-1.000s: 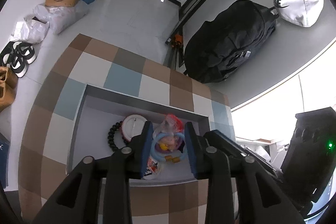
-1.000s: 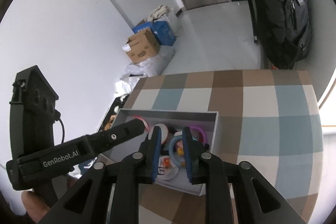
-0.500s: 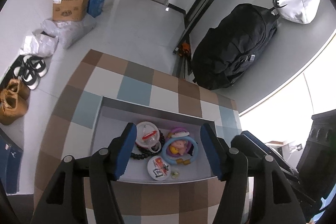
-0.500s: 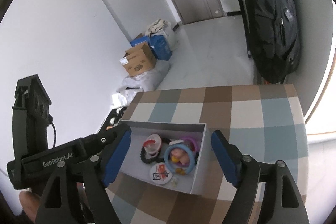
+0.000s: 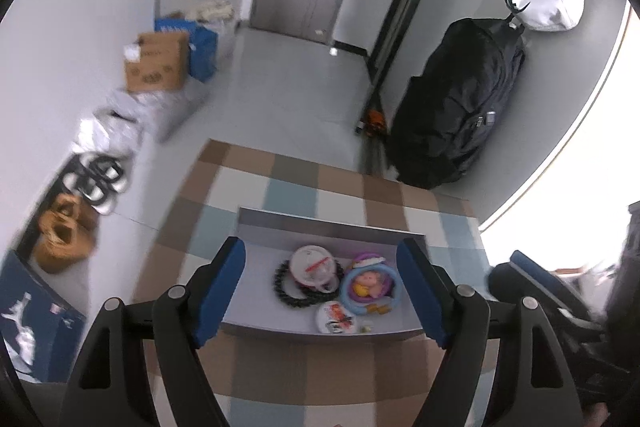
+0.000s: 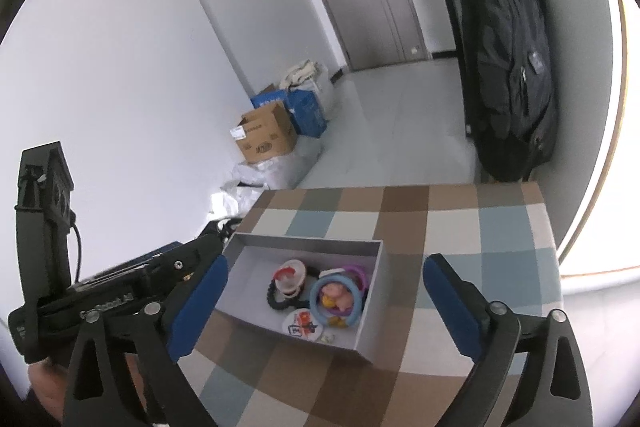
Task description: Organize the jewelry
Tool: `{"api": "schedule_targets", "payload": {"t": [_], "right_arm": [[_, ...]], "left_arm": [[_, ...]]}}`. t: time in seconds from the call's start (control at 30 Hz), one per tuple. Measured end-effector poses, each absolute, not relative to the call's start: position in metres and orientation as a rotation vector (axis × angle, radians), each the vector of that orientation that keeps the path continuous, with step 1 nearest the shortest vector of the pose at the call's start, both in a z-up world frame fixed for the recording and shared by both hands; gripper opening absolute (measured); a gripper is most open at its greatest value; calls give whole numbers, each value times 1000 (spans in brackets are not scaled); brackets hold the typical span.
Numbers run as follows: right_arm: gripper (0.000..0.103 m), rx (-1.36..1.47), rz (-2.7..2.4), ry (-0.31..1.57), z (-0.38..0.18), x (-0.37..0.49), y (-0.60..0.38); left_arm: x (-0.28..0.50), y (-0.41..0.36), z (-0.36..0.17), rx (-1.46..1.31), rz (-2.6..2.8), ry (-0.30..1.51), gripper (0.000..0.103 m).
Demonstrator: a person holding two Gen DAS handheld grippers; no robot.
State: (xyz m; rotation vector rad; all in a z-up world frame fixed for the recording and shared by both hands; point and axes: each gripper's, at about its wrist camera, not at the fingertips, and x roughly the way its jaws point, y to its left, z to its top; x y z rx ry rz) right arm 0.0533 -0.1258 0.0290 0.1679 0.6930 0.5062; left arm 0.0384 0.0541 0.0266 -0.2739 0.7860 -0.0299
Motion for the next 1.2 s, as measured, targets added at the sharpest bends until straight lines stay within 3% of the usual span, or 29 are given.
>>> {"api": "schedule_targets", "payload": {"t": [0.23,0.37,1.2], "right_arm": [[103,149,521,637,33,32,-129],[103,136,528,612,35,18,-132],[103,87,523,576,33,-8,-138]], "left_arm": [[18,57,30,-253,-5,728,75],[5,56,33,-241,4,701,84],[-23,49,35,-222,32,653,85]]}}
